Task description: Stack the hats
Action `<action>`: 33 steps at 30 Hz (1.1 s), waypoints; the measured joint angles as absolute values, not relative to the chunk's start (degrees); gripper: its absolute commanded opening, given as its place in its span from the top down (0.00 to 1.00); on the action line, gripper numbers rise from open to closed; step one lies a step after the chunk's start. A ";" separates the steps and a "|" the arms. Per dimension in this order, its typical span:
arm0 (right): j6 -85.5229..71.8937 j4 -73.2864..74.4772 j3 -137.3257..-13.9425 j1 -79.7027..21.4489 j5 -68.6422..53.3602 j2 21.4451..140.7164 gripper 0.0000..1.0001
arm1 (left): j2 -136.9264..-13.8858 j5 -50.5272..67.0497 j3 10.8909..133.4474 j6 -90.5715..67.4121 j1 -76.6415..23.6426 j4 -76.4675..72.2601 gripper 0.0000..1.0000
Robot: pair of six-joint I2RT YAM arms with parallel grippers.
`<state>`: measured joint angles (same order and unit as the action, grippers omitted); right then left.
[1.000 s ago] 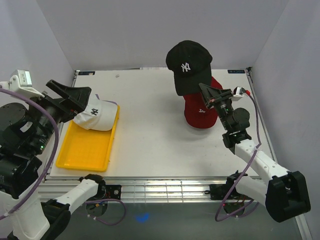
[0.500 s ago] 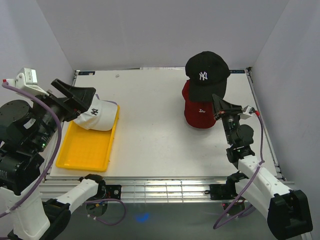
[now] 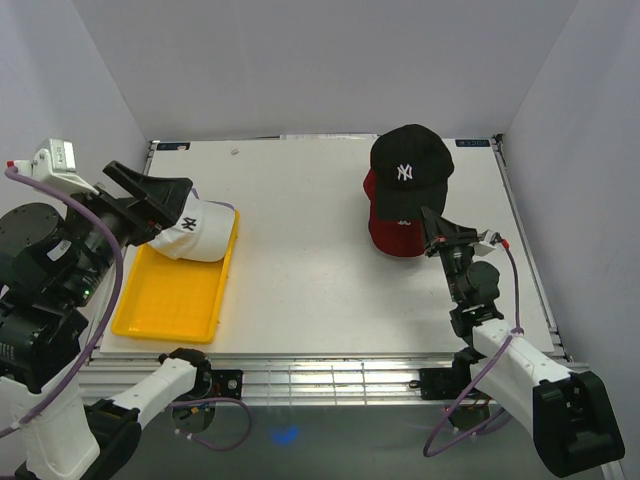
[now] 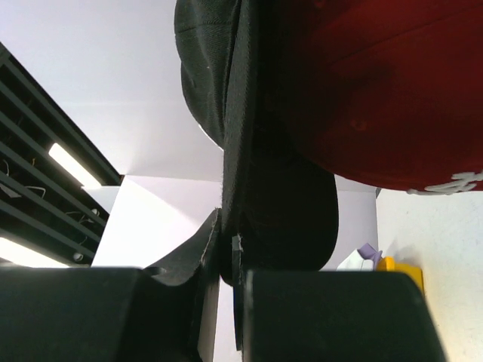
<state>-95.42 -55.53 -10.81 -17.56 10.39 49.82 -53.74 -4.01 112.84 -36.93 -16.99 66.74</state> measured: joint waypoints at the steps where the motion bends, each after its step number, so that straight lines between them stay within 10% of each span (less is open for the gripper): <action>1: -95.74 -55.57 -10.33 -17.43 10.26 49.87 0.92 | -53.74 -3.99 112.81 -36.95 -16.99 66.74 0.10; 33: -104.81 -57.65 -3.57 -6.70 -4.93 53.21 0.92 | -53.71 -4.03 110.67 -37.06 -16.99 65.95 0.10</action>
